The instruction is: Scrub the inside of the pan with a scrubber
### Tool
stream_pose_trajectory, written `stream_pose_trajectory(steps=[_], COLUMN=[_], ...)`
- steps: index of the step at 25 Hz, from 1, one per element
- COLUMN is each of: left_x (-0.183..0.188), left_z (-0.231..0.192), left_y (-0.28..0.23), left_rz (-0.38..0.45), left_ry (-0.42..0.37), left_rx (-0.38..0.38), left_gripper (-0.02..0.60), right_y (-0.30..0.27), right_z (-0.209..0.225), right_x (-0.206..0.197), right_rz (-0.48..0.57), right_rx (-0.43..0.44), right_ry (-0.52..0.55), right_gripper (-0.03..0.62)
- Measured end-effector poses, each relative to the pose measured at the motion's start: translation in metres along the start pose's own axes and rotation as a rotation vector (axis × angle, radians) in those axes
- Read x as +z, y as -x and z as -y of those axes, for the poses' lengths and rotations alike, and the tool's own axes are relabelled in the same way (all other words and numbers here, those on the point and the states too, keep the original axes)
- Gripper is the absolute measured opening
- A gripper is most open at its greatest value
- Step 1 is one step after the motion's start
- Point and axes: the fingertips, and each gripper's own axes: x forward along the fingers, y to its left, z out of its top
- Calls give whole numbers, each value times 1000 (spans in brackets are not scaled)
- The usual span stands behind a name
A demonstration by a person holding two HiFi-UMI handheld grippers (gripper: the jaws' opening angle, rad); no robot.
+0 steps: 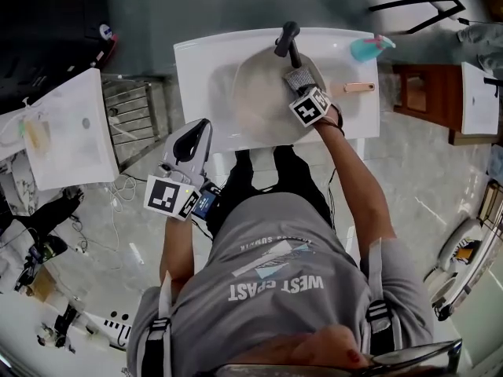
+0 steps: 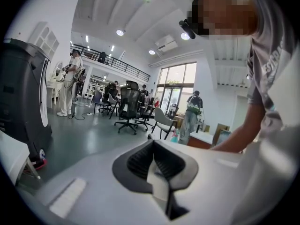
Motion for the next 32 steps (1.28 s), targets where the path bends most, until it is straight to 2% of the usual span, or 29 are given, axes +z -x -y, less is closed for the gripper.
stream_pose_trajectory(steps=[4, 8, 12, 16, 21, 25, 29, 32], left_x=[-1, -3, -5, -3, 2, 4, 6, 5], left_z=[-4, -9, -11, -14, -12, -10, -10, -10], left_y=[4, 6, 7, 7, 0, -7, -12, -15], left_rz=[-5, -7, -8, 1, 8, 7, 1, -6], left_ry=[4, 10, 14, 15, 10, 5, 1, -4], left_rx=[11, 19, 21, 16, -5, -18, -24, -26], left_gripper=[2, 2, 2, 2, 2, 2, 2, 2], right_y=[-13, -20, -13, 0, 13, 18, 12, 6], right_z=[4, -24, -68, -115, -156, -139, -85, -41], right_x=[35, 78, 105, 98, 47, 2, -30, -30], right_rz=[57, 143, 195, 186, 87, -10, -82, -82], right_rx=[-15, 57, 132, 224, 309, 291, 179, 95], right_ry=[-10, -4, 91, 182, 269, 241, 164, 101], right_gripper=[23, 23, 18, 18, 17, 15, 15, 15])
